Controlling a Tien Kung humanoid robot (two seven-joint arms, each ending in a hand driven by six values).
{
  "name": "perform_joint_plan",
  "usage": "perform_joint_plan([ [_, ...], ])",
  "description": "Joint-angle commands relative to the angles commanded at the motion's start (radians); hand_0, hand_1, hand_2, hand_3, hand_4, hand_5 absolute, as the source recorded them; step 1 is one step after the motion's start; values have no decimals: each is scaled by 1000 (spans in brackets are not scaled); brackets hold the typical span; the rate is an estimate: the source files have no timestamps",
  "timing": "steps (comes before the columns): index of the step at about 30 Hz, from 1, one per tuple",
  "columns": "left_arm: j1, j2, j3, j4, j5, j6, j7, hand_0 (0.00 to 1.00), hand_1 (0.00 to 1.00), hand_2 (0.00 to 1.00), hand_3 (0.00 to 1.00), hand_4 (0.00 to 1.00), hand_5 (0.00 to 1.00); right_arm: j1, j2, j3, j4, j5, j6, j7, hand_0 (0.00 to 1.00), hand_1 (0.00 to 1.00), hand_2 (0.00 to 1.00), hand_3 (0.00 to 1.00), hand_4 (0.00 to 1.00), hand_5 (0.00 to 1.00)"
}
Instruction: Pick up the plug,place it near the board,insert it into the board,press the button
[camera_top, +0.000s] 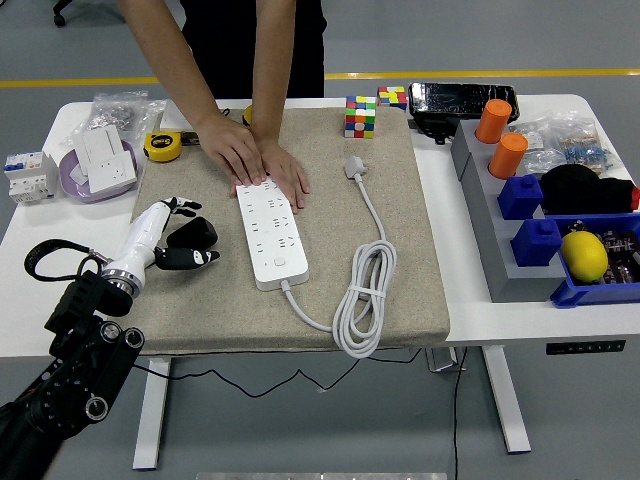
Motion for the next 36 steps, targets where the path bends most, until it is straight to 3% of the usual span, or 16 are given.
perform_joint_plan([
  [8, 0, 0, -6, 16, 16, 9, 4, 886, 839, 694, 678, 998, 102, -2, -1, -2, 0, 0, 0, 0, 850, 762, 750, 783, 998, 889],
  [9, -1, 0, -6, 19, 18, 10, 5, 873, 856, 649, 537, 994, 131, -2, -1, -2, 0, 0, 0, 0, 850, 762, 750, 784, 998, 888],
  [14, -12, 0, -10, 50, 29, 15, 1, 873, 856, 649, 537, 994, 131, -3, -1, -3, 0, 0, 0, 0, 850, 762, 750, 784, 998, 888],
  [15, -15, 0, -10, 56, 29, 18, -1, 855, 836, 595, 511, 925, 161, -3, -1, -3, 0, 0, 1, 0, 850, 762, 750, 784, 998, 888],
  [20, -21, 0, -14, 67, 39, 27, -5, 855, 836, 595, 511, 925, 161, -3, -2, -4, 0, -1, 1, 0, 850, 762, 750, 784, 998, 888],
  [21, -22, 0, -14, 69, 42, 28, -5, 839, 815, 541, 488, 836, 174, -3, -2, -3, 0, -1, 1, 0, 851, 762, 750, 784, 998, 887],
  [26, -36, 0, -17, 93, 64, 51, -18, 839, 815, 541, 488, 836, 174, -2, -3, -1, 0, -1, 1, 0, 851, 762, 750, 784, 998, 887],
  [27, -38, 0, -18, 97, 62, 54, -20, 815, 790, 510, 484, 701, 196, -2, -3, -2, 0, 0, 1, 0, 851, 762, 749, 784, 998, 887],
  [32, -41, 0, -18, 104, 66, 57, -24, 815, 790, 510, 484, 701, 196, 0, -3, -1, 0, 2, 0, 0, 851, 762, 749, 784, 998, 887],
  [33, -42, 0, -18, 104, 66, 58, -24, 797, 761, 488, 464, 581, 198, -1, -3, 0, 0, 1, 0, 0, 852, 762, 751, 784, 998, 887],
  [36, -43, 0, -19, 102, 68, 60, -24, 797, 761, 488, 464, 581, 198, -1, -2, 1, 0, 1, 0, 0, 852, 762, 751, 784, 998, 887],
])
